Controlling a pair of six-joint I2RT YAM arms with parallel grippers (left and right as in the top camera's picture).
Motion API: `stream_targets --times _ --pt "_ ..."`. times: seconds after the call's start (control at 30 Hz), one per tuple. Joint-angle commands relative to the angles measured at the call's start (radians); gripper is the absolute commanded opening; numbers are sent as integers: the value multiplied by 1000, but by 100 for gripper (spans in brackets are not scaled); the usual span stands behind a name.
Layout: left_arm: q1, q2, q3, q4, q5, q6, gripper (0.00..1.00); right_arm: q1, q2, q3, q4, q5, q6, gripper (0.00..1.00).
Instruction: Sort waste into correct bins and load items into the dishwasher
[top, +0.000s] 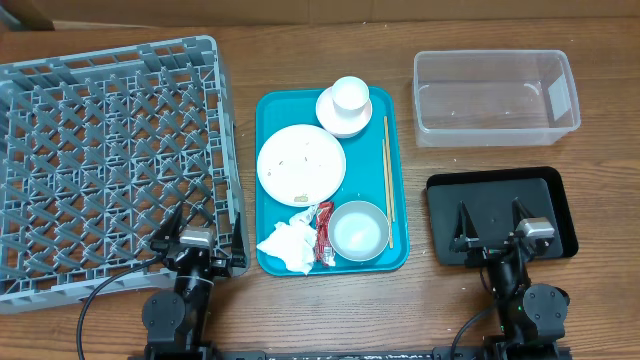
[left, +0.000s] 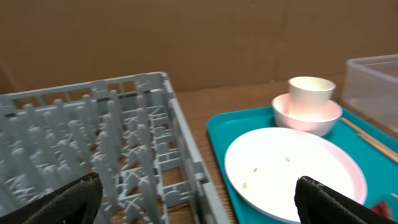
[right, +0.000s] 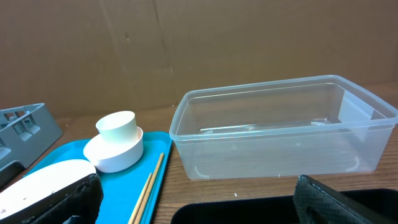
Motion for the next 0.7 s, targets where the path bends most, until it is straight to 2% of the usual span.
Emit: stream_targets --times 0.0,0.13,0.2,0.3,0.37,0.4,0.47,0.57,0.67 --pt "-6 -7 -3 10 137 -125 100 -1 -12 -10 5 10 -7 100" --pt "-6 -7 -3 35 292 -404 100 -1 -12 -10 5 10 -7 100" --pt "-6 -7 -3 63 397 -597 100 -1 -12 -10 5 10 -7 100" --pt "-6 -7 -3 109 439 -779 100 -1 -12 -10 5 10 -7 100" --pt "-6 -7 -3 188 494 -803 100 -1 -12 -10 5 10 -7 100" --pt "-6 -7 -3 305 554 -803 100 -1 -12 -10 5 10 -7 100" --pt "-6 -7 5 380 578 -803 100 -1 -12 -10 5 10 -8 100" --pt "-6 -7 50 369 579 -772 100 -1 -12 -10 5 10 -7 100" --pt "-6 11 132 252 568 -661 100 -1 -12 -10 5 10 -7 100"
